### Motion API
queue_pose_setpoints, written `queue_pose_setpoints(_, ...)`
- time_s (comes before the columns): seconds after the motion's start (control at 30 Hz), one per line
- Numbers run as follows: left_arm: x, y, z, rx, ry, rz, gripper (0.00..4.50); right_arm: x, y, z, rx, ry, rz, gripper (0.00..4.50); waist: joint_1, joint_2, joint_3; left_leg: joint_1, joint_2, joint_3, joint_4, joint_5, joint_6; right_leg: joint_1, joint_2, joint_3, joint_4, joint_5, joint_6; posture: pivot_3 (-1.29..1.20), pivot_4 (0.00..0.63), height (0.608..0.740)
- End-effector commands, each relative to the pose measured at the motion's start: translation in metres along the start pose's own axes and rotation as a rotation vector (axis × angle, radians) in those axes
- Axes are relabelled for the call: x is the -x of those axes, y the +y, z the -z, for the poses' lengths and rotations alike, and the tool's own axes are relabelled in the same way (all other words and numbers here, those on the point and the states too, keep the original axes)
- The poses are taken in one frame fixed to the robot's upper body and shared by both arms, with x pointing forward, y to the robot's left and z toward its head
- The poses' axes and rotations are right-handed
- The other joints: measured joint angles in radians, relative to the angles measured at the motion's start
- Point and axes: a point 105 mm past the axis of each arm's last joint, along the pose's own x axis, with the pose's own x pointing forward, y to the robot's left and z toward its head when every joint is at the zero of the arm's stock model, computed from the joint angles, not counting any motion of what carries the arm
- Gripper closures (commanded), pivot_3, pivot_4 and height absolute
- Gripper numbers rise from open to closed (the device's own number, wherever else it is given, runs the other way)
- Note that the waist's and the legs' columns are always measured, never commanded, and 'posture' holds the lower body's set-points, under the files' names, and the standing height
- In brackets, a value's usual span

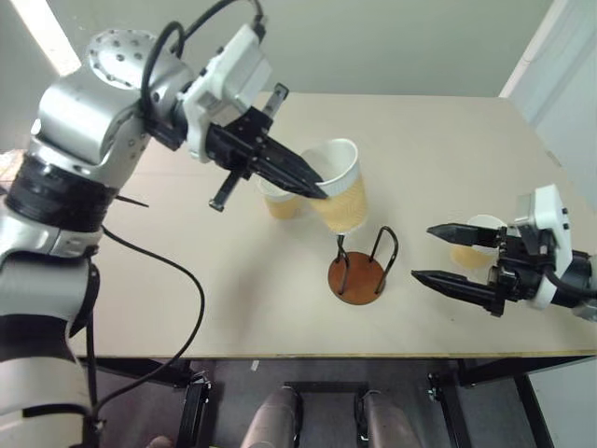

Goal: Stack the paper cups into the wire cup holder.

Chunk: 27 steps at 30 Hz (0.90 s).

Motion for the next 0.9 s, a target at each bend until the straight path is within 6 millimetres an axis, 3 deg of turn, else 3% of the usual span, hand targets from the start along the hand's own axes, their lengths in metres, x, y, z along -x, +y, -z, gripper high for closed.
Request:
queue_pose_setpoints(0.03,-0.008,0.005,-0.005,-0.064,0.008,0.059,4.46,0.006,0.004,-0.010,0.052,-0.031,0.045,0.24,0.002,0.000,0.000,0.000,0.000,0.000,0.000,0.000,0.000,0.000,0.000,0.000,0.000,0.001,0.002,0.00,0.150,0.740)
queue_pose_setpoints(0.23,-0.033,0.021,0.017,-0.103,0.064,0.107,4.46,0.011,0.007,-0.009,0.039,-0.035,0.087,0.24,0.008,0.000,0.000,-0.003,0.000,0.000,0.003,0.000,0.001,0.000,0.000,0.000,-0.002,0.003,0.007,0.00,0.150,0.740)
queue_pose_setpoints(0.37,-0.048,0.028,0.020,-0.117,0.055,0.135,4.46,0.011,0.009,-0.009,0.034,-0.035,0.100,0.24,0.013,0.000,0.000,-0.007,0.000,0.000,0.009,-0.002,0.004,0.000,0.000,0.000,-0.003,0.004,0.010,0.00,0.150,0.740)
queue_pose_setpoints(0.63,-0.061,0.014,0.035,-0.111,0.090,0.221,4.46,0.014,0.005,-0.009,0.029,-0.038,0.143,0.24,0.013,0.000,0.000,-0.008,0.000,0.002,0.013,-0.005,0.006,0.001,0.000,0.000,-0.005,0.005,0.013,0.00,0.150,0.740)
queue_pose_setpoints(0.8,-0.069,0.011,0.048,-0.140,0.138,0.245,4.46,0.021,-0.022,-0.010,0.076,-0.009,0.273,0.24,0.013,0.000,0.000,-0.008,0.000,0.002,0.014,-0.006,0.008,0.001,0.000,0.001,-0.005,0.005,0.015,0.00,0.150,0.740)
queue_pose_setpoints(0.9,-0.072,0.012,0.047,-0.139,0.130,0.240,3.83,0.025,-0.036,-0.012,0.093,-0.003,0.330,0.24,0.015,0.000,0.000,-0.008,0.000,0.002,0.015,-0.005,0.008,0.003,0.000,0.001,-0.006,0.006,0.016,0.00,0.150,0.740)
